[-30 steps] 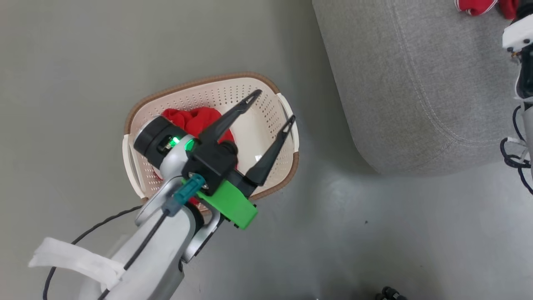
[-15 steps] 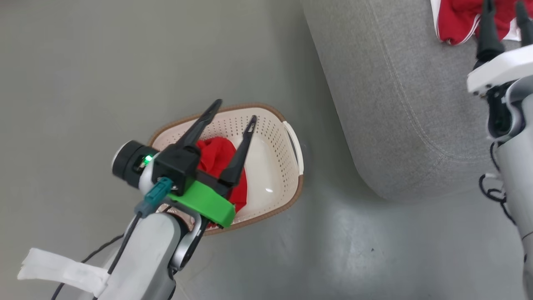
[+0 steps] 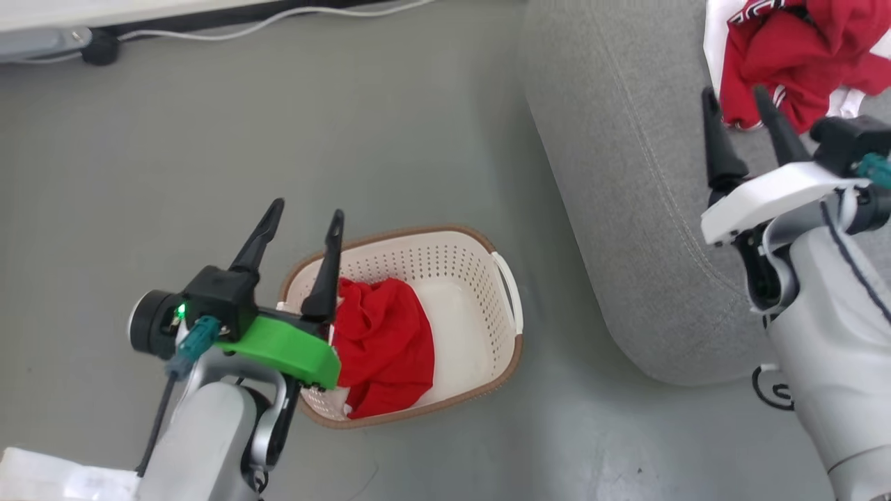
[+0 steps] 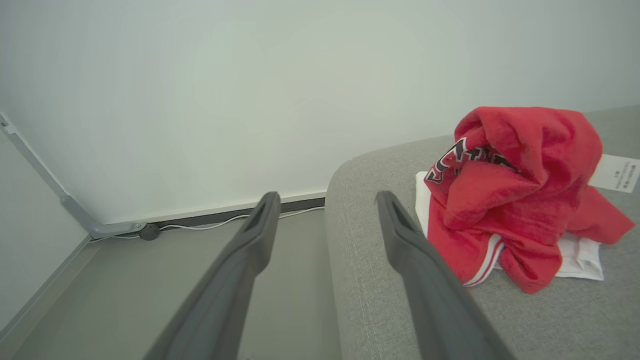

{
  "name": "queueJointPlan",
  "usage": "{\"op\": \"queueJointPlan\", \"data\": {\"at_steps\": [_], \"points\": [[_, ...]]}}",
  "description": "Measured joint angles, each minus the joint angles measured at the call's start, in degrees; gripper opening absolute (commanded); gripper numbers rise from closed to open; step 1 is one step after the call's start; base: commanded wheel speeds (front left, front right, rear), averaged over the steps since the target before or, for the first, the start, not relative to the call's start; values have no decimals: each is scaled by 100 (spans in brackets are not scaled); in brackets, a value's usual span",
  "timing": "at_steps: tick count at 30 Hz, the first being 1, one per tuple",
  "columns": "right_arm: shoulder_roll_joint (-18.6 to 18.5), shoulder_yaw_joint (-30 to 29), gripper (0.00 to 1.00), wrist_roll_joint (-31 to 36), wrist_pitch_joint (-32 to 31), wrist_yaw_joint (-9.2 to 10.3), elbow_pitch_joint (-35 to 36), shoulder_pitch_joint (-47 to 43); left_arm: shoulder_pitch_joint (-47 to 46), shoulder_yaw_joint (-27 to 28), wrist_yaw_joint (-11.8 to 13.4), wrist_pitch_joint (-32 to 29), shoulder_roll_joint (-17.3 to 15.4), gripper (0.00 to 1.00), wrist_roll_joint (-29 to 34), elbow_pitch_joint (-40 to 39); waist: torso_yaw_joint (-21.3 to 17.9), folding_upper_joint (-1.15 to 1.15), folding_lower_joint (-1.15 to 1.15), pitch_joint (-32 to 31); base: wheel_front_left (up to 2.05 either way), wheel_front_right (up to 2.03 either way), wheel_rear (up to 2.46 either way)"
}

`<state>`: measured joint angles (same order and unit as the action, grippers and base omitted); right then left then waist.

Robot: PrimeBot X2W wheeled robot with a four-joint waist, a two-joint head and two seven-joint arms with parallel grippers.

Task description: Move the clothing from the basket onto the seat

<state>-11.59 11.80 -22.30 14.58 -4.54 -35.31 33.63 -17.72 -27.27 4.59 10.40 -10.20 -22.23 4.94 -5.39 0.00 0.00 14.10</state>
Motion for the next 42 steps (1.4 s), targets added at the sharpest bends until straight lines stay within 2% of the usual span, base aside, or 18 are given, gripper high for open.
{"op": "queueJointPlan", "data": {"at_steps": [16, 27, 42], "points": [[301, 305, 100, 279, 0, 19, 754, -1020, 771, 556, 148, 98, -42, 100, -231, 269, 197, 0, 0, -713, 0, 0, 0], [390, 487, 100, 425, 0, 132, 1128, -1705, 1233, 735, 156, 100, -41, 100, -232, 277, 330, 0, 0, -1089, 0, 0, 0], [392, 523, 100, 465, -54, 371, 1636, -2226, 1576, 1055, 208, 100, -24, 100, -231, 203, 399, 0, 0, -1193, 0, 0, 0]]}}
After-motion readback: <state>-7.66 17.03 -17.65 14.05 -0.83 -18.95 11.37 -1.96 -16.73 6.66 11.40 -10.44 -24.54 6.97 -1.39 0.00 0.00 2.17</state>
